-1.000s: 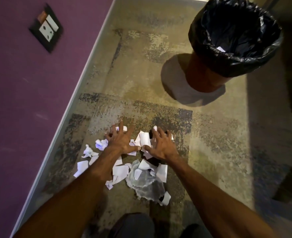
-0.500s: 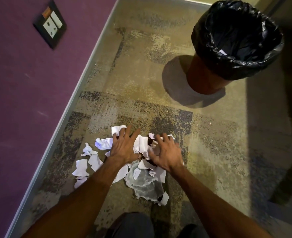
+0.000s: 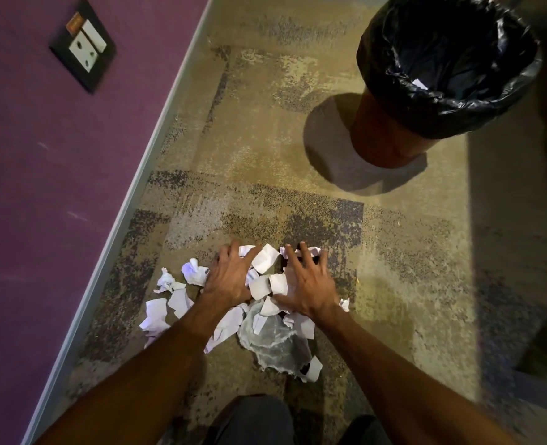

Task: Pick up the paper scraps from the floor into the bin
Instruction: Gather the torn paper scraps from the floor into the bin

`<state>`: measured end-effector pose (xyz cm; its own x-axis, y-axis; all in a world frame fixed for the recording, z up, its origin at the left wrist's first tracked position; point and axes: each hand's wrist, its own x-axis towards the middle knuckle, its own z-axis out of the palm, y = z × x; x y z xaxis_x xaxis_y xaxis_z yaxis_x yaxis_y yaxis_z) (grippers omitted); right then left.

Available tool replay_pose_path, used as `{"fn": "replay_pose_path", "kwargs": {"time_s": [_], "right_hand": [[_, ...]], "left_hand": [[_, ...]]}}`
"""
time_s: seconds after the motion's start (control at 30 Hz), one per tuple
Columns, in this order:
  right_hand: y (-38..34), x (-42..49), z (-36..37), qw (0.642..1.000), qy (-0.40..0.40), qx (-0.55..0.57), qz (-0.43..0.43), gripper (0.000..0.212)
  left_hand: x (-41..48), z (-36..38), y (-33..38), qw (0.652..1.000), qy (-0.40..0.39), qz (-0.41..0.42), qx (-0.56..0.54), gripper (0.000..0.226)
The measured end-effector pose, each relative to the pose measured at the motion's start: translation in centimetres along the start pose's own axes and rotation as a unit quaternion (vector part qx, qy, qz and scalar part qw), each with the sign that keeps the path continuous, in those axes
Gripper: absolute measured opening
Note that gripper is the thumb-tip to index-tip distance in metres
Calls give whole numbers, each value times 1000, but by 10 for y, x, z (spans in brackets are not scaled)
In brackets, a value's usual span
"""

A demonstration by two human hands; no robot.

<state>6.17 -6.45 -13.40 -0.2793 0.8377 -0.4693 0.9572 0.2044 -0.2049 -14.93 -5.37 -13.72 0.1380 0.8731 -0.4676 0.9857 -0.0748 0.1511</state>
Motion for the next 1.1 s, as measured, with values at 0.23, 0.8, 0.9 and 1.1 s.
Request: {"fn": "replay_pose_path", "kwargs": {"time_s": [0.23,0.8,0.9,1.1], "right_hand": [[-7,22,-1,998,-1,37,57,136],[-24,17,9,980,44,194,-33,33],[-14,20,2,980,60,187,-40,30],[18,18,-17,966,102,234,-31,29]], "left_hand": [[-3,9,5,1000,-6,2,-21,115],[0,3,10,990,37,50,-123,43],[5,8,0,983,64,26,-170,47],[12,-13,-8,976,85,-1,-203,38]]}}
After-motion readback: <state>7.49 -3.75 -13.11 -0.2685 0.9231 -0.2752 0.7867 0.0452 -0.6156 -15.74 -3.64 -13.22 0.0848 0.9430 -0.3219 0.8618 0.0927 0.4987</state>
